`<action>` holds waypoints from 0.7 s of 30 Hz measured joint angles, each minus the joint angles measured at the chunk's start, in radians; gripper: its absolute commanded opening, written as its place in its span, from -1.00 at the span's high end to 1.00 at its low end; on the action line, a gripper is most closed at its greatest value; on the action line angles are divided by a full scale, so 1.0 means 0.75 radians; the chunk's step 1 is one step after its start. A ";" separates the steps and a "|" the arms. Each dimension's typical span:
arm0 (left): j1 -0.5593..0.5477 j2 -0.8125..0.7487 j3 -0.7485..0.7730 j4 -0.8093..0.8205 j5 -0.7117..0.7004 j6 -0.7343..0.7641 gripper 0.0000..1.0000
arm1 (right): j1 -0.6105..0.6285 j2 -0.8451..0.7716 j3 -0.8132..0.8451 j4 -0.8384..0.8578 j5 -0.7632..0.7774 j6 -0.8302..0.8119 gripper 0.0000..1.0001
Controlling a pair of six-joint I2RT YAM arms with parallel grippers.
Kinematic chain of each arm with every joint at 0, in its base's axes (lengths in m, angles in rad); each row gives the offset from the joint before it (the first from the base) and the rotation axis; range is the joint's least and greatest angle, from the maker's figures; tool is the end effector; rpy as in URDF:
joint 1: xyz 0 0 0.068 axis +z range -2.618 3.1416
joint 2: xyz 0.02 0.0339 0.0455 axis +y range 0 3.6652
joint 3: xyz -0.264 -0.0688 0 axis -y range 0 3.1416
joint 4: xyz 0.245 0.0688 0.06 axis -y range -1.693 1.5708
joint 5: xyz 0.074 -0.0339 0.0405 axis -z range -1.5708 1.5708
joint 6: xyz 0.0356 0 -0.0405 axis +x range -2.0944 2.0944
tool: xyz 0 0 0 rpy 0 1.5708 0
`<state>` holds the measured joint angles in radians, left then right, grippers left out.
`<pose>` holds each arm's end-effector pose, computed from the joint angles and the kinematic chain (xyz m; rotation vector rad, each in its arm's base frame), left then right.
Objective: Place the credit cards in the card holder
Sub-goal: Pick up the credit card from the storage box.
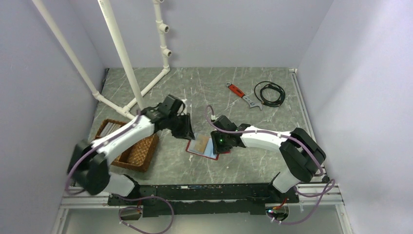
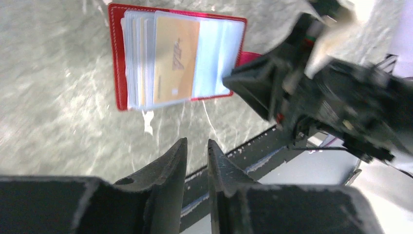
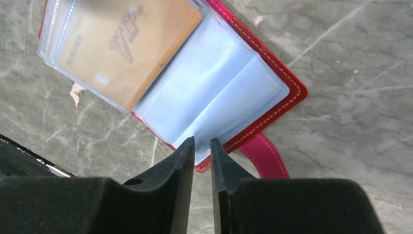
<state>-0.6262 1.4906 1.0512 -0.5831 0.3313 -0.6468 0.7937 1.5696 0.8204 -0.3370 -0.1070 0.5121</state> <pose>0.2381 -0.1865 0.2348 0.1018 2.7751 -0.8366 0.2013 0.2101 0.1578 -0.4253 2.7389 0.5340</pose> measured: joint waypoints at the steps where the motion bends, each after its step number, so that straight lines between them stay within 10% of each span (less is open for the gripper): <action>1: 0.000 -0.086 0.000 -0.036 -0.025 -0.001 0.35 | 0.000 -0.009 -0.007 -0.002 0.008 0.000 0.52; 12: 0.048 -0.885 0.018 -0.652 -0.533 -0.351 -0.41 | -0.003 -0.223 -0.047 -0.084 0.097 -0.107 0.45; 21: 0.477 -0.716 0.176 -0.958 -0.836 -0.423 -0.90 | 0.097 -0.381 -0.009 -0.041 0.085 -0.166 0.38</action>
<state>-0.2687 0.9535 1.1831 -1.3014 -0.2958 -0.9642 0.8665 1.2839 0.8135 -0.3676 -0.0433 0.3874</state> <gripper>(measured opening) 0.854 0.295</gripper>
